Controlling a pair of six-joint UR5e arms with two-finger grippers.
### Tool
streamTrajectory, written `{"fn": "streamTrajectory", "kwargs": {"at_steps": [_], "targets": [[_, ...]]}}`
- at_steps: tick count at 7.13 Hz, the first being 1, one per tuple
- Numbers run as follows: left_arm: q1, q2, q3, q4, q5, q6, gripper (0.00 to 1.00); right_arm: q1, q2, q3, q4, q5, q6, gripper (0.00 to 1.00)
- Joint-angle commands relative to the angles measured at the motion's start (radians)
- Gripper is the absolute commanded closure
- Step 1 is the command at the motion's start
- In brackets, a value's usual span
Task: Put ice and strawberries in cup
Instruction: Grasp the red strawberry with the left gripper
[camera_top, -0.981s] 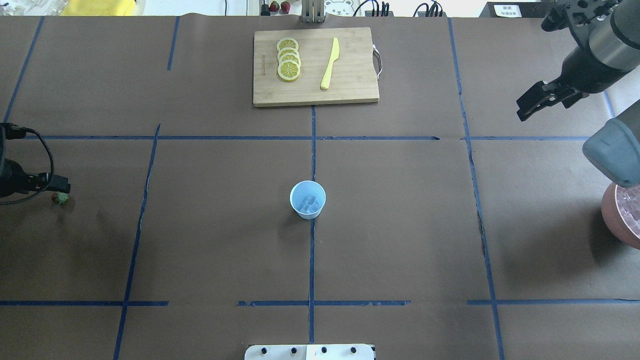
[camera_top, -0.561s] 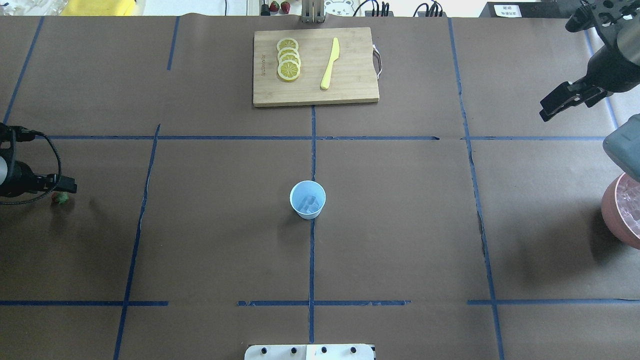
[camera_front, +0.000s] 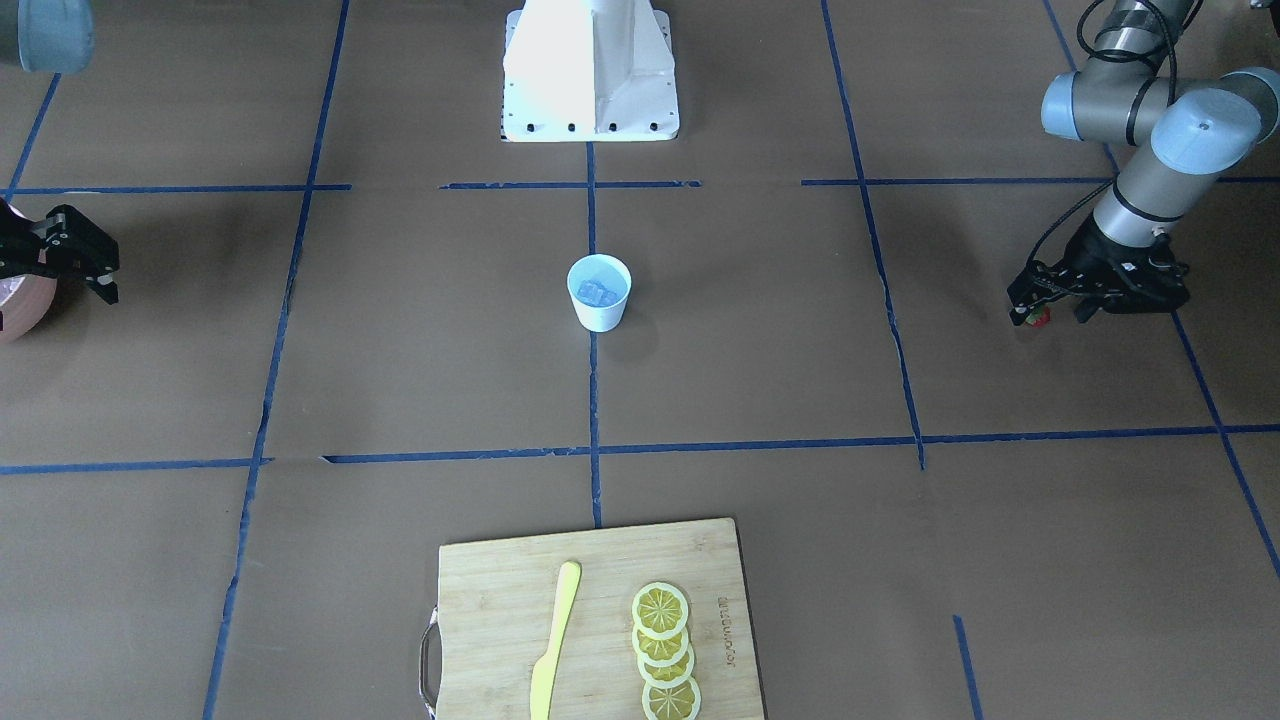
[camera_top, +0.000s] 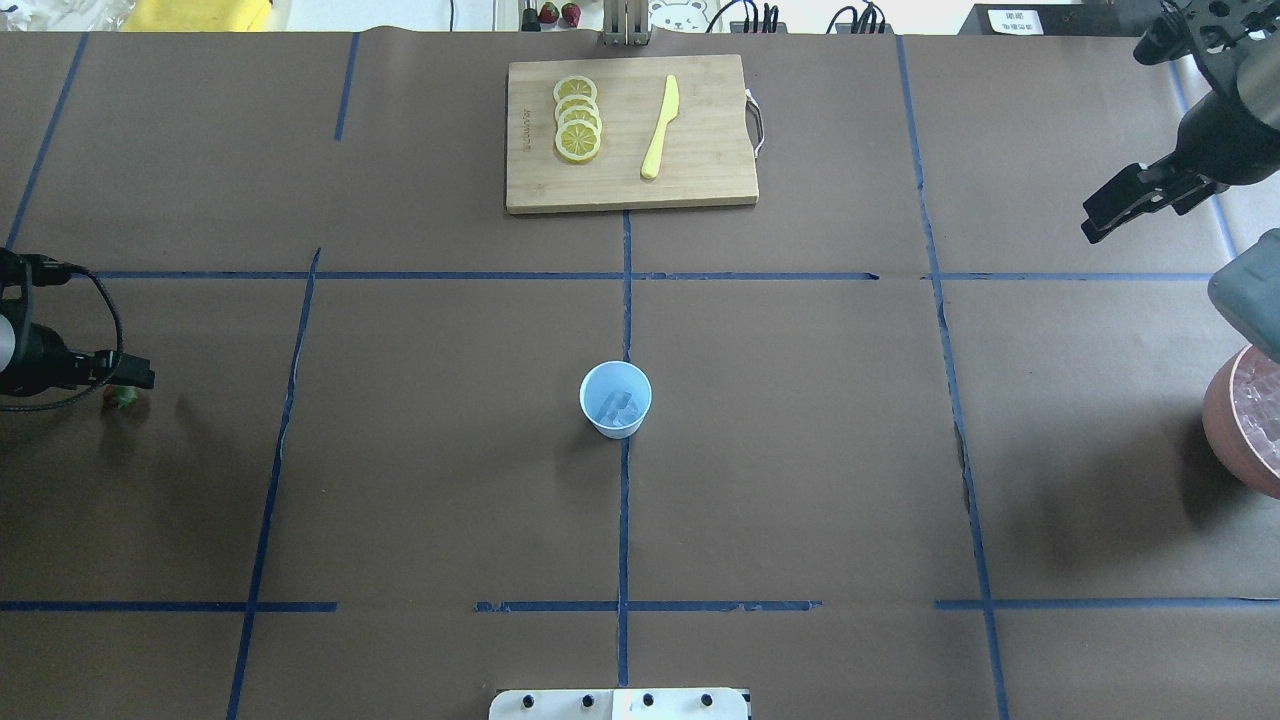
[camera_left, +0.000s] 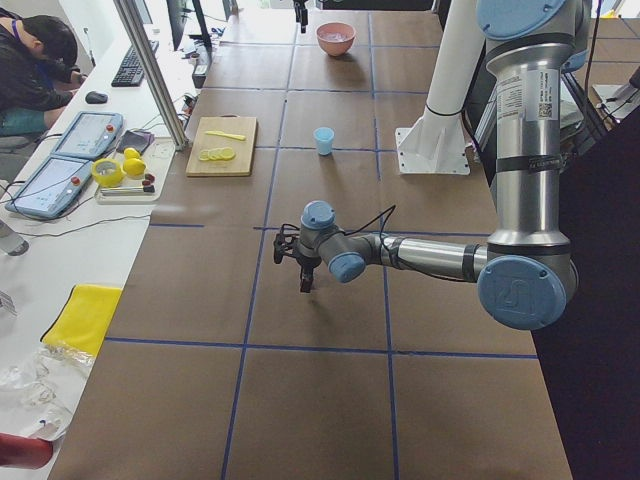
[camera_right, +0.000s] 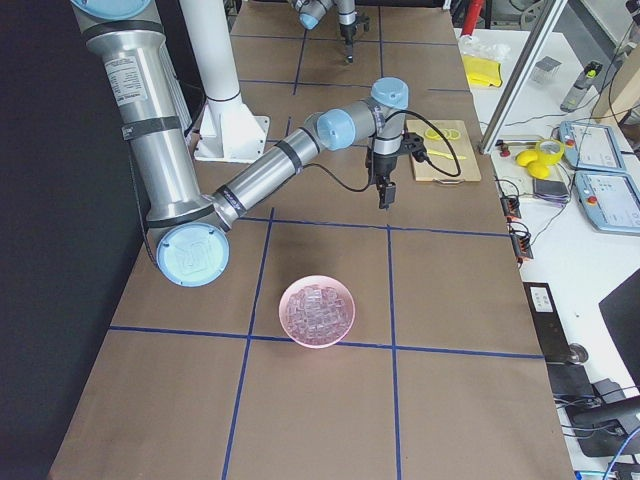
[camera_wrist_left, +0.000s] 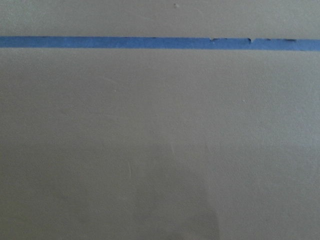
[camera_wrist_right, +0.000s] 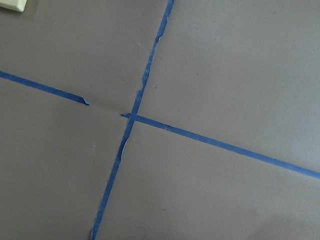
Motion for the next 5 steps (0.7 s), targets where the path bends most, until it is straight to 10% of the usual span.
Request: {"fn": "streamTrajectory", "kwargs": {"at_steps": [1,5], "targets": [[0.003,0.005,-0.005,0.001,-0.003,0.0,0.05,0.0,0.0,0.0,0.0,-0.001,0.001,0.01],[0.009,0.007,-0.006,0.001,-0.003,0.0,0.17,0.0,0.0,0.0,0.0,-0.001,0.003,0.01]]}}
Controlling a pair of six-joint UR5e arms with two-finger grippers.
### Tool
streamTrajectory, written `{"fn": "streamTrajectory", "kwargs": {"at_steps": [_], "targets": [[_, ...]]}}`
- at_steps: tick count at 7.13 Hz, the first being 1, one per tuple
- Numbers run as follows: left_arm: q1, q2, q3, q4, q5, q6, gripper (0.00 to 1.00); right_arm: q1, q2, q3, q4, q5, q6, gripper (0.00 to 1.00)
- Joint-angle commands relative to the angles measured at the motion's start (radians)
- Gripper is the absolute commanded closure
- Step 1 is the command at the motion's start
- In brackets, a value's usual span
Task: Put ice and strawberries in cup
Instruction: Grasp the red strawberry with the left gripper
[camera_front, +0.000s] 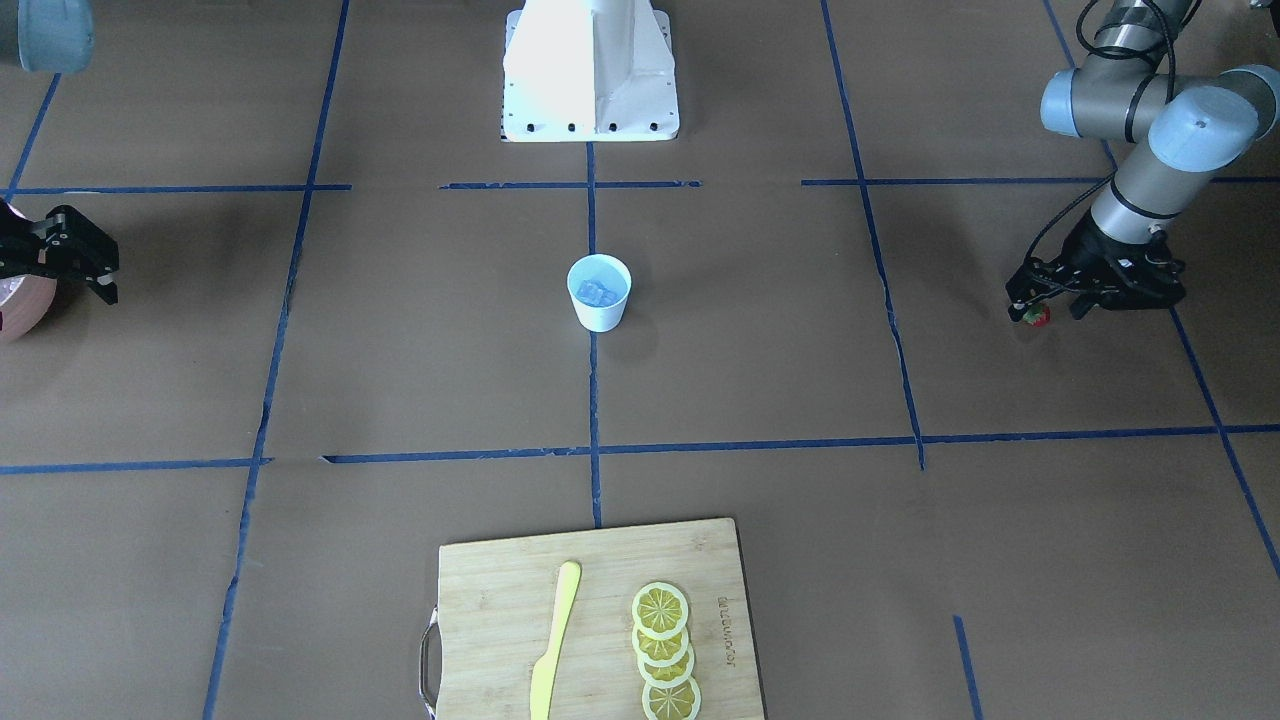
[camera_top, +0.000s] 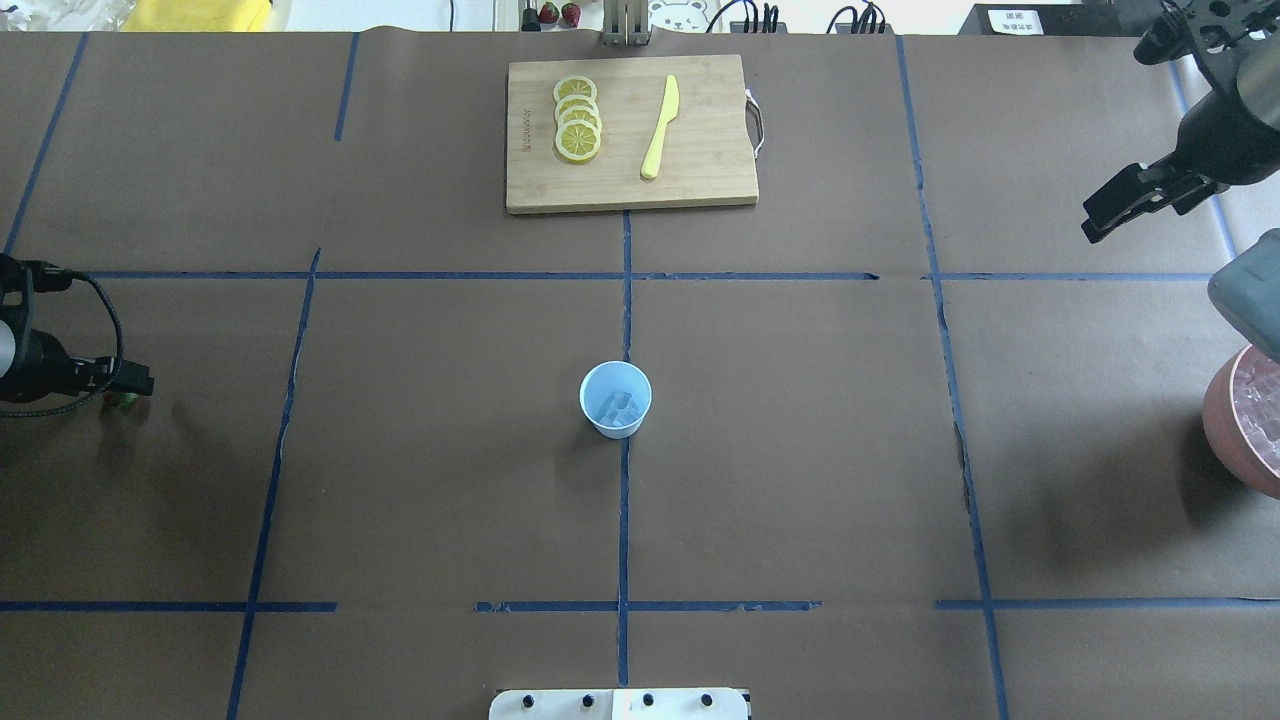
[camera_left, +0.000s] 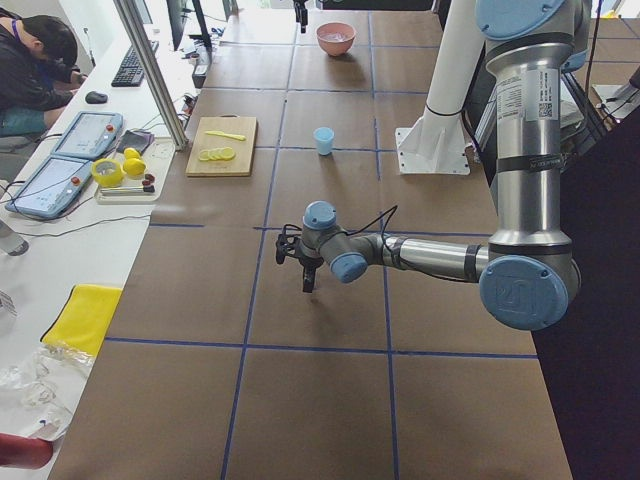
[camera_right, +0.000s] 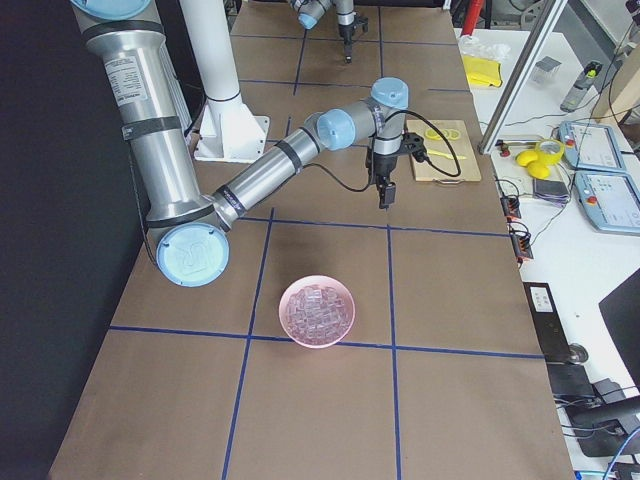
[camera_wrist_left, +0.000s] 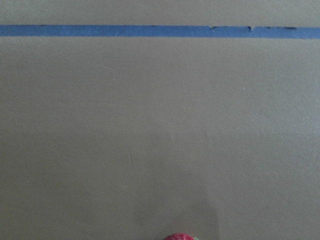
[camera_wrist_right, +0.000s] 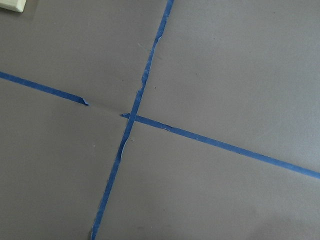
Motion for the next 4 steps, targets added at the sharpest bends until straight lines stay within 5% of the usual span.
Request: {"fn": "streamTrajectory", "kwargs": {"at_steps": [1,4], "targets": [[0.001,0.0,0.0,0.0,0.0,0.0,0.3,0.0,0.0,0.0,-0.002,0.002,0.001,0.01],[0.001,0.003,-0.004,0.003,0.0,0.003,0.92,0.0,-0.003,0.002,0.0,0.002,-0.001,0.01]]}}
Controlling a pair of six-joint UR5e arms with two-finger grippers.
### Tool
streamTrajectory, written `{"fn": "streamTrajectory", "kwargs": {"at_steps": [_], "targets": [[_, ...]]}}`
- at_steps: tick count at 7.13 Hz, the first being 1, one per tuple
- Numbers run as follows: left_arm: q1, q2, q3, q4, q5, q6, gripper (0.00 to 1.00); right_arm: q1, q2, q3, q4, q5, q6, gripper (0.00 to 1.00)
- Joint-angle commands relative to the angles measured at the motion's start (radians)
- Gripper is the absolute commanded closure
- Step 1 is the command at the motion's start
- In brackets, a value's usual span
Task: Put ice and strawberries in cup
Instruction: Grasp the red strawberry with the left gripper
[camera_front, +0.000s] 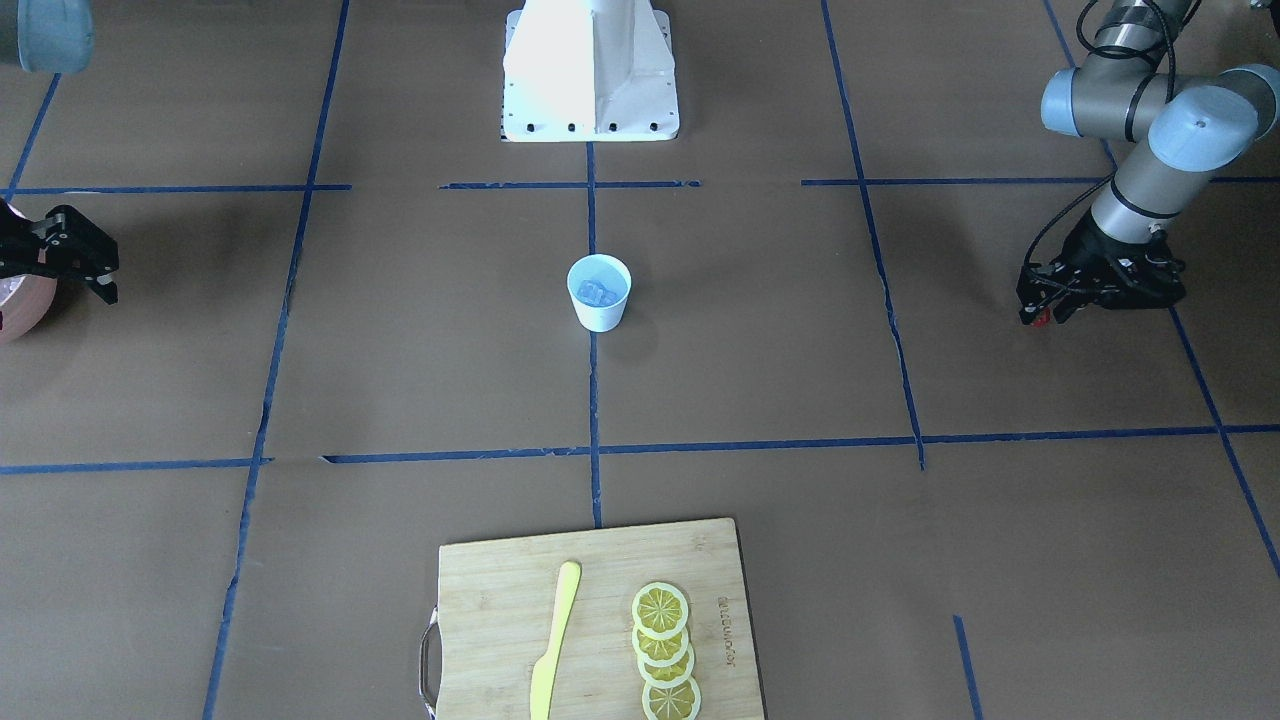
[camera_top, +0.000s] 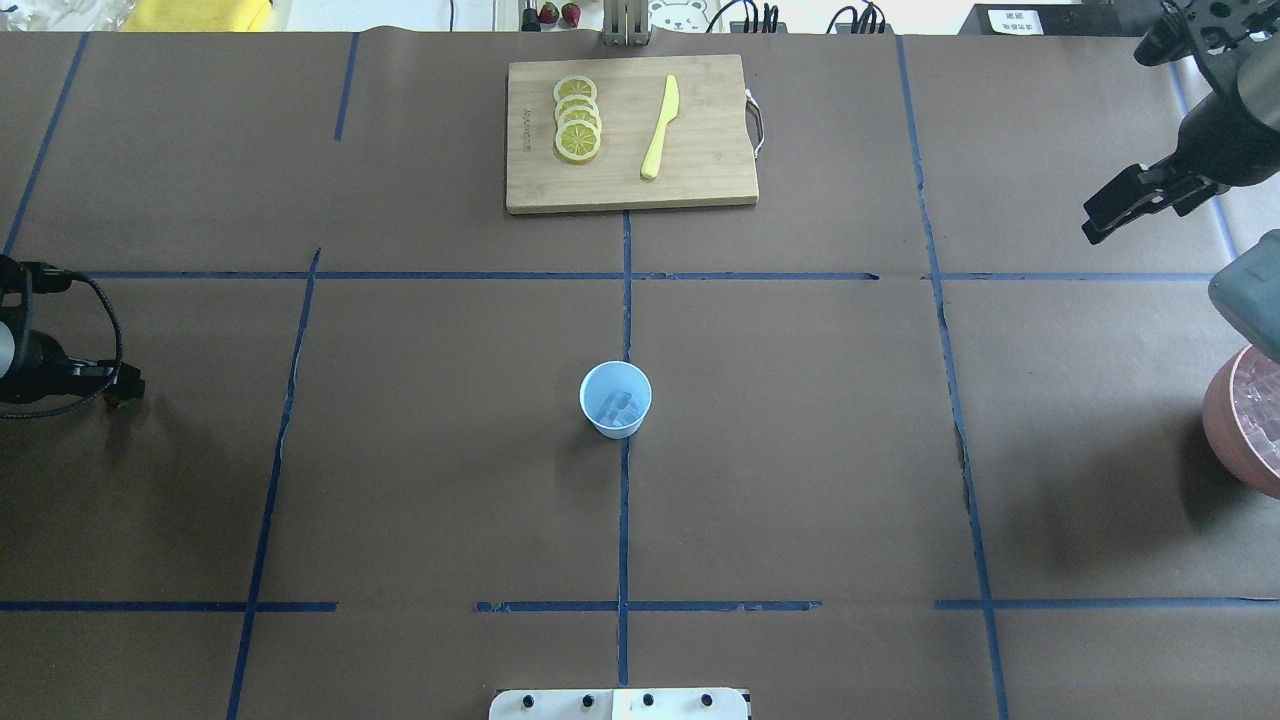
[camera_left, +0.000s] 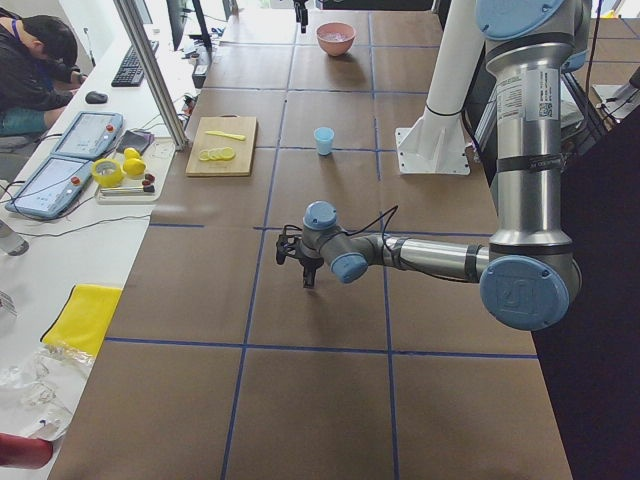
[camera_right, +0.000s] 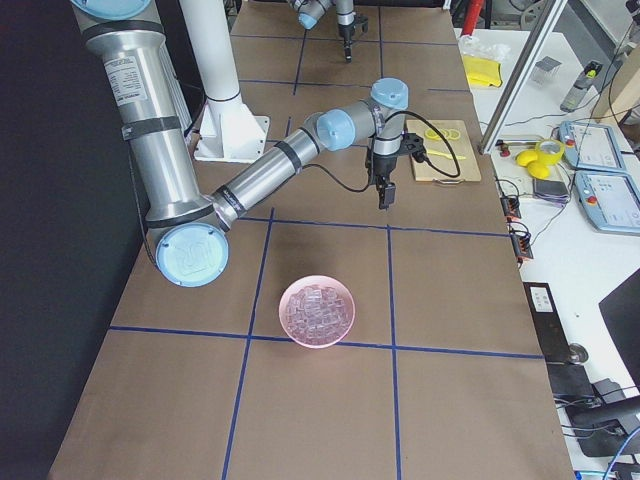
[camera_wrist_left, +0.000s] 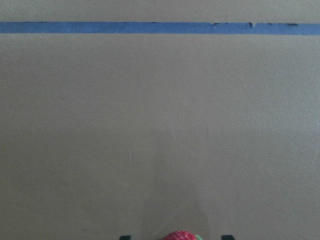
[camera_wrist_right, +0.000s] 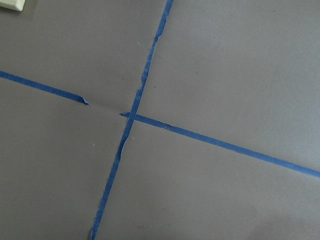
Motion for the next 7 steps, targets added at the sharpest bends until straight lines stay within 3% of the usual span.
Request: {"fn": "streamTrajectory", "kwargs": {"at_steps": [1,2,4,5,7], "targets": [[-0.001,0.001,-0.022,0.009,-0.003,0.001,0.97,0.002,0.001,0.001,0.0,0.0,0.0,0.01],[-0.003,0.001,-0.059,0.041,-0.016,0.001,1.0,0.003,0.0,0.001,0.0,0.002,0.0,0.01],[-0.009,-0.032,-0.197,0.278,-0.063,0.004,1.0,0.012,-0.004,-0.001,-0.001,0.005,-0.005,0.01],[-0.012,-0.099,-0.257,0.416,-0.063,0.003,1.0,0.034,-0.023,-0.002,-0.001,0.03,-0.011,0.01],[-0.012,-0.327,-0.352,0.779,-0.055,-0.003,1.0,0.112,-0.063,-0.03,0.0,0.067,-0.122,0.01]]}}
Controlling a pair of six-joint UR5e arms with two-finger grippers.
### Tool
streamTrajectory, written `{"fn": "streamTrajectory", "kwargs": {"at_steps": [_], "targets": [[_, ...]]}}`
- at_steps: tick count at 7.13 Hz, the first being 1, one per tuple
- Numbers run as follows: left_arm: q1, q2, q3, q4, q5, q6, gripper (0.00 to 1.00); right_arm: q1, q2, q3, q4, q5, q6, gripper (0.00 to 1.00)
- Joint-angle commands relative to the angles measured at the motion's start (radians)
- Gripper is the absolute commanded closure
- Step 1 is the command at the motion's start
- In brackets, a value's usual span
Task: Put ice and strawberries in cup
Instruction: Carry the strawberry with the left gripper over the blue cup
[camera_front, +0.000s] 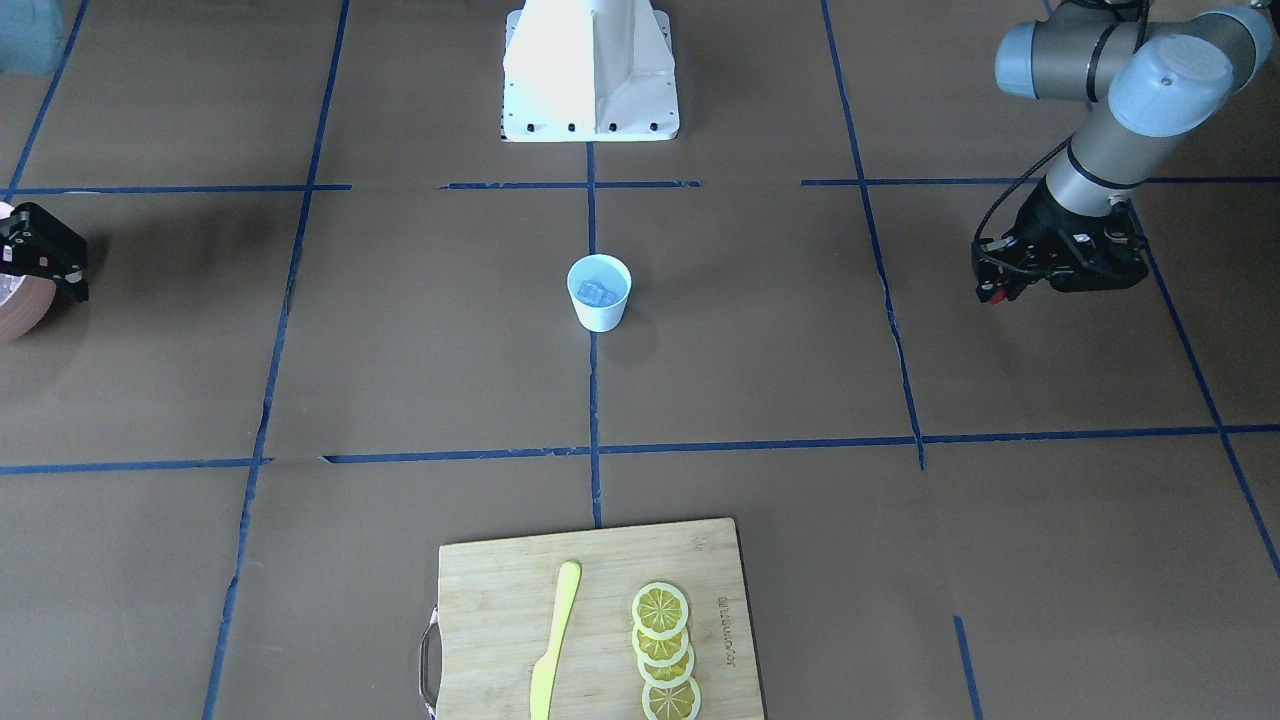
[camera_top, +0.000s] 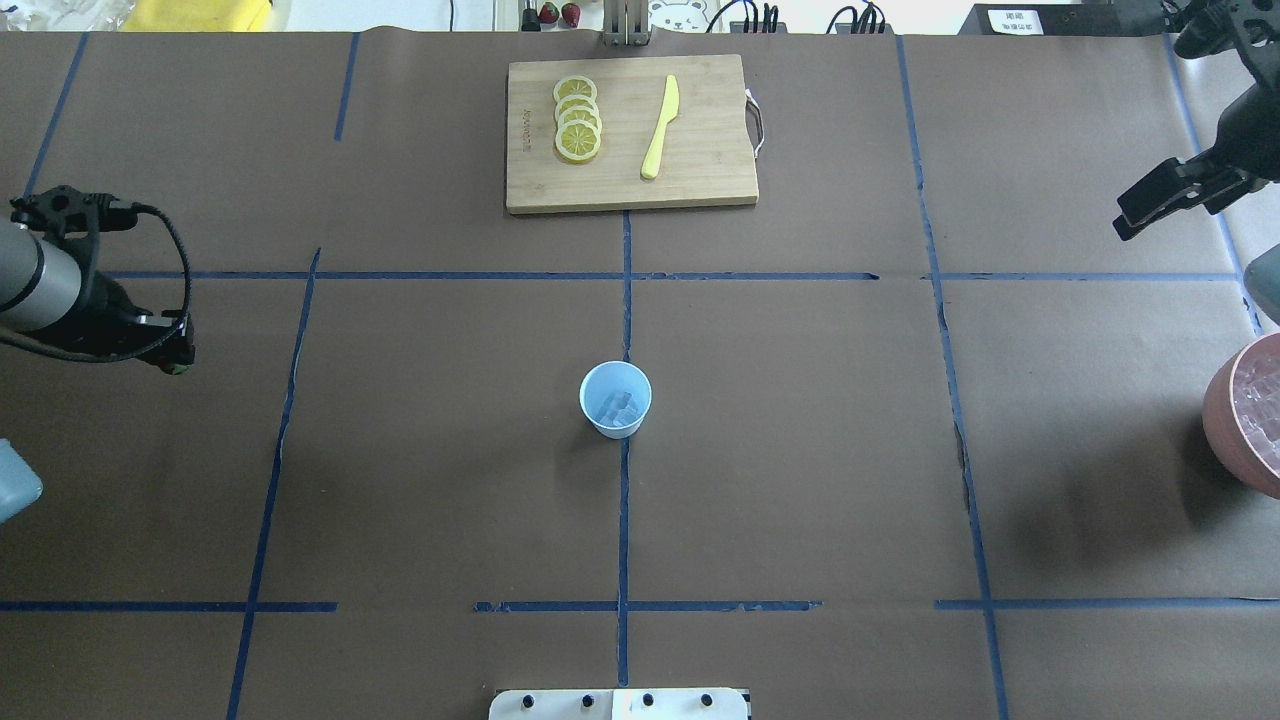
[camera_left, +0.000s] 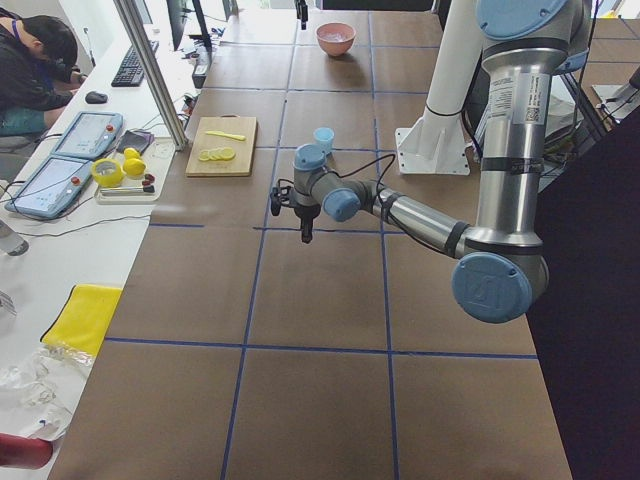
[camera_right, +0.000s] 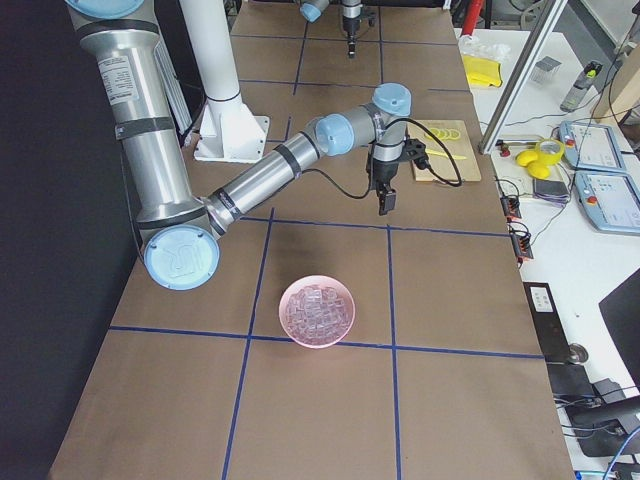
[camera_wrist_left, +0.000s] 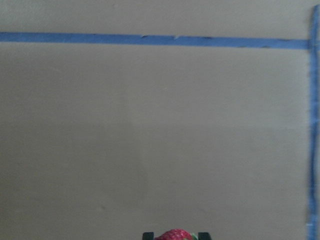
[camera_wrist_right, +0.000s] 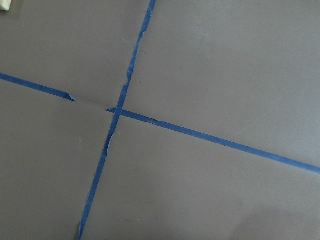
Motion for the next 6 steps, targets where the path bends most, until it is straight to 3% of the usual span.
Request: {"fn": "streamTrajectory", "kwargs": {"at_steps": [1,3,6], "targets": [[0.007,-0.236,-0.07,0.333,0.006,-0.055,1.0,0.105,-0.05,-0.057,0.001,0.068,-0.151,0.01],[0.121,-0.374,-0.07,0.403,0.028,-0.243,1.0,0.217,-0.08,-0.149,0.007,0.118,-0.308,0.01],[0.272,-0.512,-0.034,0.404,0.101,-0.378,1.0,0.331,-0.134,-0.397,0.286,0.199,-0.415,0.01]]}}
